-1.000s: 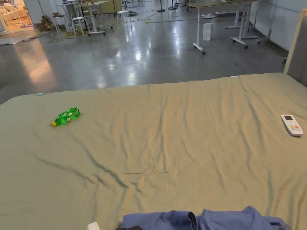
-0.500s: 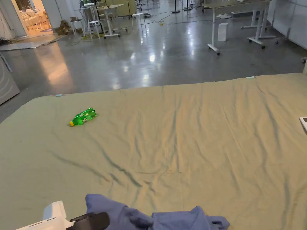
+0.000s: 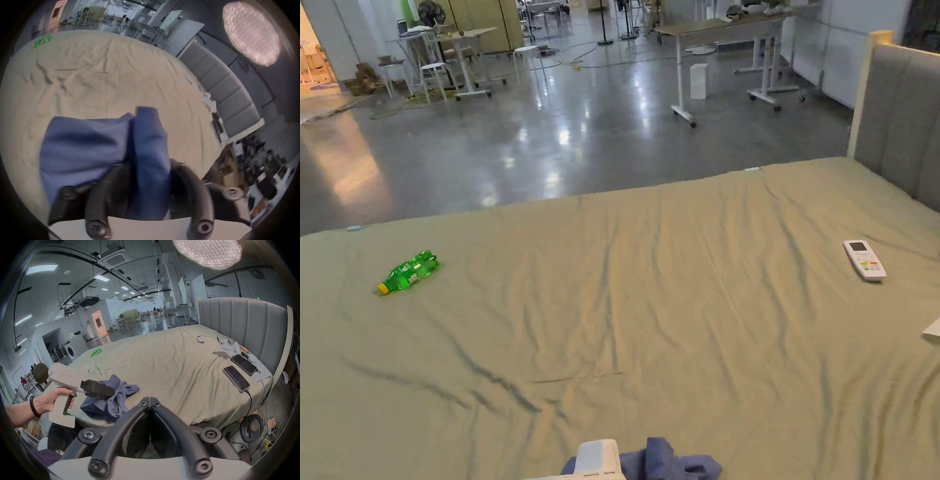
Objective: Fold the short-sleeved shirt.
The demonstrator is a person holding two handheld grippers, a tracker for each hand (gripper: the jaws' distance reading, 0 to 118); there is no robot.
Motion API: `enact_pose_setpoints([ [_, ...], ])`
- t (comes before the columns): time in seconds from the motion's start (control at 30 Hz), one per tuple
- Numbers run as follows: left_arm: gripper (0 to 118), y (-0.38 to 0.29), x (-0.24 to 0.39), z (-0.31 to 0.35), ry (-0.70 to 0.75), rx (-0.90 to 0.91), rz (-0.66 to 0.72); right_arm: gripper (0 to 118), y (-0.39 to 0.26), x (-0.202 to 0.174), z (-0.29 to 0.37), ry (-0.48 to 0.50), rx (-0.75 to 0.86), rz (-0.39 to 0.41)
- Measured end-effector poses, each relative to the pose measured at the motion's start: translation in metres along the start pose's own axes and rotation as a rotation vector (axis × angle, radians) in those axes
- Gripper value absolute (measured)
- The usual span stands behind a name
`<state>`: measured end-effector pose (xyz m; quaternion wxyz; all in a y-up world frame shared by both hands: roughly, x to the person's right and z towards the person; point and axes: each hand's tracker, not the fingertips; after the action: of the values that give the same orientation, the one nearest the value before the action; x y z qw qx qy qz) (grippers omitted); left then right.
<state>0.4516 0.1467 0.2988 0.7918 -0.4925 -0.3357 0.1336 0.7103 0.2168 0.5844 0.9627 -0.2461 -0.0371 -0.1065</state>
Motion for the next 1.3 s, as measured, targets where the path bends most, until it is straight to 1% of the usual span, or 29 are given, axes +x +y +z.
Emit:
enact_pose_setpoints([
  [0.03,69,0.002,-0.003,0.011,-0.043,0.058,0.064,0,-0.001,0.001,0.001,-0.003,0.0,-0.003],
  [0.07,76,0.004,-0.013,0.028,-0.1,0.109,0.123,0,-0.002,0.003,0.002,-0.002,-0.002,-0.008],
  [0.1,76,0.005,-0.02,0.044,-0.149,0.174,0.174,0,-0.002,0.004,0.002,0.0,0.001,-0.014],
  [0.13,76,0.004,-0.027,0.058,-0.163,0.243,0.234,0,-0.003,0.006,0.002,0.006,0.006,-0.024],
  [0.2,72,-0.003,-0.045,0.076,-0.144,0.299,0.358,0,-0.003,0.009,0.001,0.015,0.003,-0.044],
  [0.23,59,-0.005,-0.052,0.076,-0.132,0.287,0.424,0,-0.003,0.009,0.001,0.017,0.004,-0.047],
  [0.3,5,-0.009,-0.058,0.06,-0.152,0.206,0.449,0,-0.003,0.009,0.0,0.021,0.003,-0.052],
  [0.37,5,-0.016,-0.053,0.039,-0.16,0.161,0.443,0,-0.003,0.008,0.0,0.021,0.0,-0.045],
  [0.43,5,-0.023,-0.049,0.01,-0.271,0.096,0.469,0,-0.002,0.005,0.004,0.012,0.002,-0.031],
  [0.47,5,-0.022,-0.016,0.004,-0.301,0.062,0.504,0,-0.002,0.005,0.006,0.012,0.002,-0.029],
  [0.5,4,-0.026,-0.011,-0.011,-0.296,0.02,0.516,0,-0.003,0.004,0.008,0.012,0.002,-0.029],
  [0.57,0,-0.035,-0.004,-0.037,-0.066,-0.008,0.432,0,-0.004,0.004,0.01,0.005,-0.003,-0.027],
  [0.6,0,-0.042,-0.016,-0.049,-0.016,-0.026,0.387,0,-0.005,0.003,0.011,-0.004,-0.006,-0.022],
  [0.63,0,-0.044,-0.018,-0.048,-0.153,0.028,0.421,0,-0.008,0.003,0.013,-0.014,-0.009,-0.018],
  [0.7,0,-0.039,-0.011,-0.039,-0.122,0.017,0.456,0,-0.01,0.003,0.014,-0.018,-0.018,-0.016],
  [0.73,0,-0.032,-0.043,-0.053,-0.118,0.01,0.446,0,-0.011,0.003,0.013,-0.018,-0.023,-0.016],
  [0.77,0,-0.029,-0.043,-0.052,-0.12,0.0,0.43,0,-0.012,0.003,0.011,-0.015,-0.031,-0.017],
  [0.83,0,-0.024,-0.038,-0.033,-0.163,0.036,0.414,0,-0.011,-0.003,0.003,-0.001,-0.056,0.003],
  [0.87,0,-0.016,-0.011,0.001,-0.212,0.066,0.396,0,-0.01,-0.007,-0.001,0.006,-0.061,0.021],
  [0.9,0,-0.014,-0.006,0.02,-0.281,0.101,0.367,0,-0.01,-0.01,-0.008,0.025,-0.066,0.037],
  [0.93,0,-0.013,-0.004,0.036,-0.314,0.136,0.343,0,-0.01,-0.014,-0.017,0.058,-0.084,0.04],
  [0.97,0,-0.014,-0.003,0.055,-0.315,0.168,0.317,0,-0.01,-0.018,-0.03,0.095,-0.105,0.034],
  [1.0,0,-0.015,-0.033,0.058,-0.305,0.193,0.292,0,-0.009,-0.024,-0.046,0.123,-0.122,0.022],
  [1.07,0,-0.018,-0.043,0.088,-0.246,0.241,0.263,0,-0.006,-0.037,-0.082,0.175,-0.176,0.009],
  [1.13,0,-0.026,-0.05,0.117,-0.24,0.262,0.255,0,-0.002,-0.057,-0.121,0.245,-0.211,0.023],
  [1.2,1,-0.032,-0.062,0.137,-0.191,0.295,0.244,0,0.01,-0.079,-0.157,0.315,-0.264,0.034],
  [1.23,3,-0.035,-0.07,0.145,-0.165,0.302,0.238,0,0.012,-0.087,-0.177,0.328,-0.289,0.031],
  [1.27,9,-0.04,-0.074,0.148,-0.139,0.307,0.238,0,0.013,-0.094,-0.192,0.318,-0.32,0.039],
  [1.3,27,-0.043,-0.081,0.153,-0.114,0.311,0.241,0,0.011,-0.096,-0.211,0.299,-0.326,0.055],
])
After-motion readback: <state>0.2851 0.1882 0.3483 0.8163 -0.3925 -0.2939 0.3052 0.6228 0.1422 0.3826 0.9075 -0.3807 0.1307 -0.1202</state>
